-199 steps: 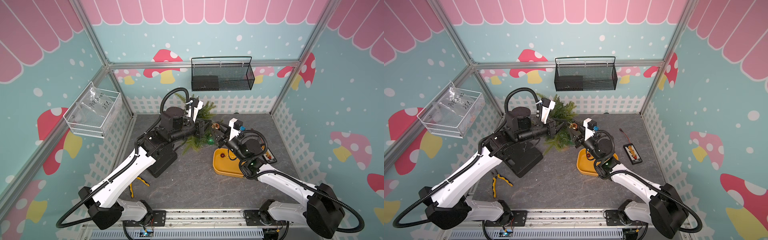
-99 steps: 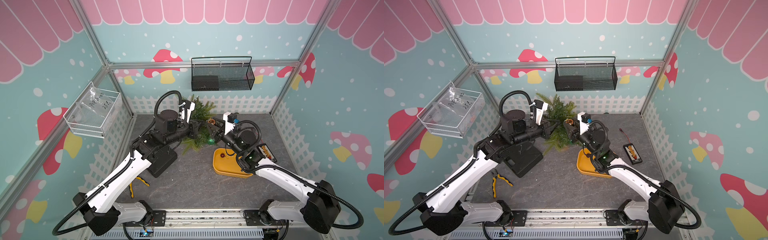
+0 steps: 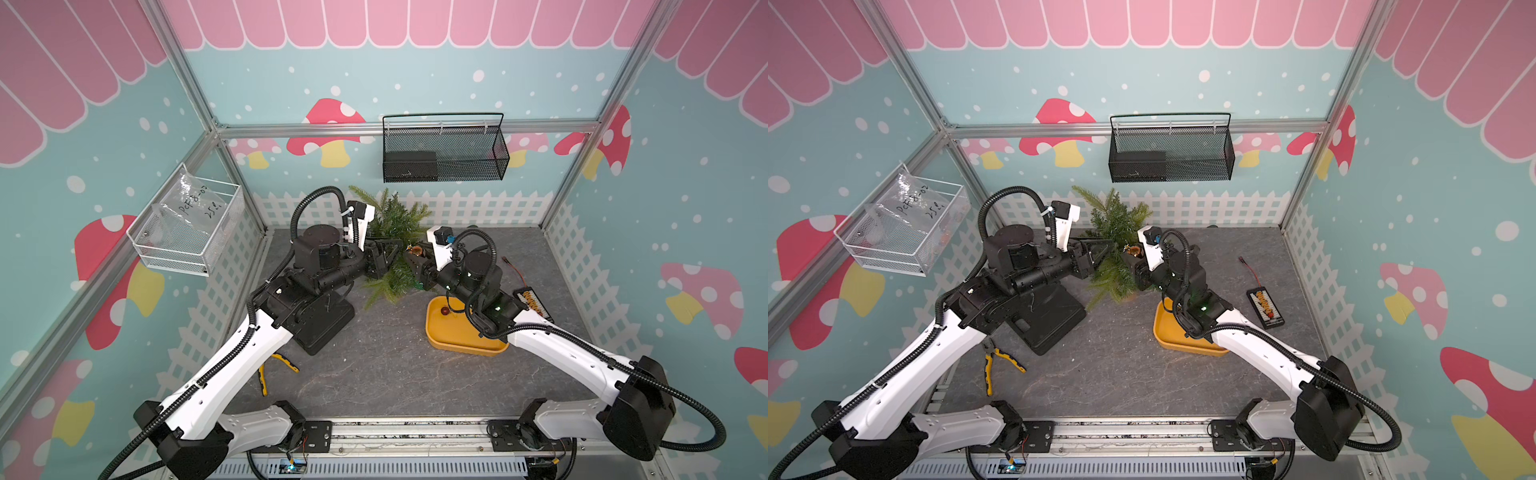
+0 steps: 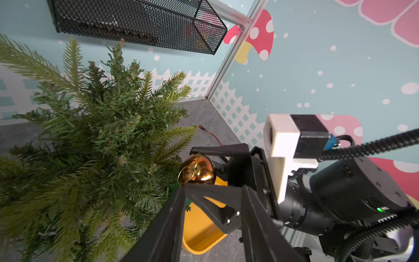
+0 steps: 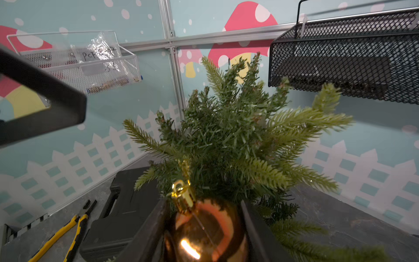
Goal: Decorate the small christmas tree with ornaments
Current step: Hang an ornament on the christmas tree.
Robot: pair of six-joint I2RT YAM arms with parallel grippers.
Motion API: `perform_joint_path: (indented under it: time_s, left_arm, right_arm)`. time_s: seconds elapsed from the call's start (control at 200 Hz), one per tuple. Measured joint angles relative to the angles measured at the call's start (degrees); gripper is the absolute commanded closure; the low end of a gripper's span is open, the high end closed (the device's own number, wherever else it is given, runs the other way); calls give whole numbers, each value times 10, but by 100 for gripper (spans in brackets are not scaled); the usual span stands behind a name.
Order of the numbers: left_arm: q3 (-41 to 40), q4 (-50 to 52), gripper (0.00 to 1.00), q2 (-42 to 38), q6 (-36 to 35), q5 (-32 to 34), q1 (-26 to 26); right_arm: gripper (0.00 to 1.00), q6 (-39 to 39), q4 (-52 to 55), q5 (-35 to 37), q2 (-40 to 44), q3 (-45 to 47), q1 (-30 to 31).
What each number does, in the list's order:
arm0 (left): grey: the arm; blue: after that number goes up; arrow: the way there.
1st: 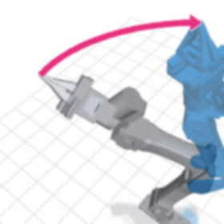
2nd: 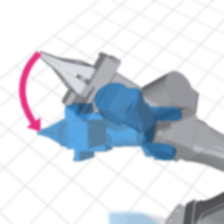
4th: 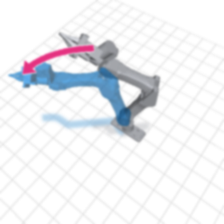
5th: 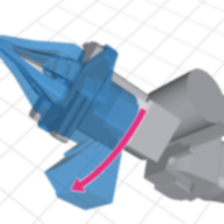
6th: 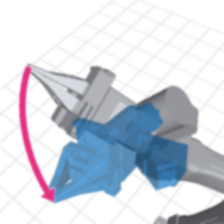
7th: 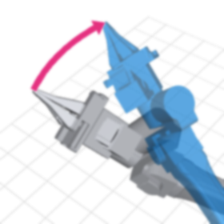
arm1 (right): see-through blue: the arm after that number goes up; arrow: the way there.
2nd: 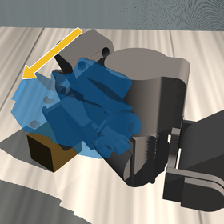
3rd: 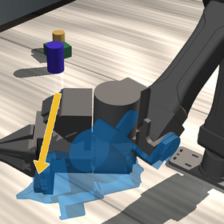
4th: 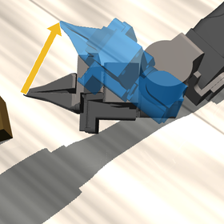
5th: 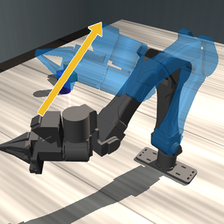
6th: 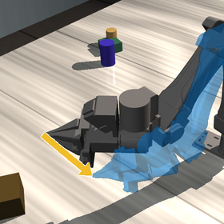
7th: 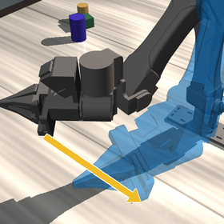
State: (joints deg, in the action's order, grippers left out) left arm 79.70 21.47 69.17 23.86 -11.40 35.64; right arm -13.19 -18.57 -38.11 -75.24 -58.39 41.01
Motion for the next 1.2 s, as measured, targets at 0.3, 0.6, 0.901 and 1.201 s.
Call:
perform_joint_path:
  time_s: [0.3,0.6,0.901,1.201]
  left_arm:
    - [13,-2,54,52,16,-54,0]
    - [14,-2,83,69,28,-67,0]
    - [13,-3,100,68,28,-59,0]
    - [11,-3,64,27,24,-26,-4]
  right_arm:
    - [52,29,38,1,9,-5,15]
    - [51,46,46,1,26,-5,30]
    - [51,52,49,6,30,-5,30]
    - [51,54,49,12,41,-5,30]
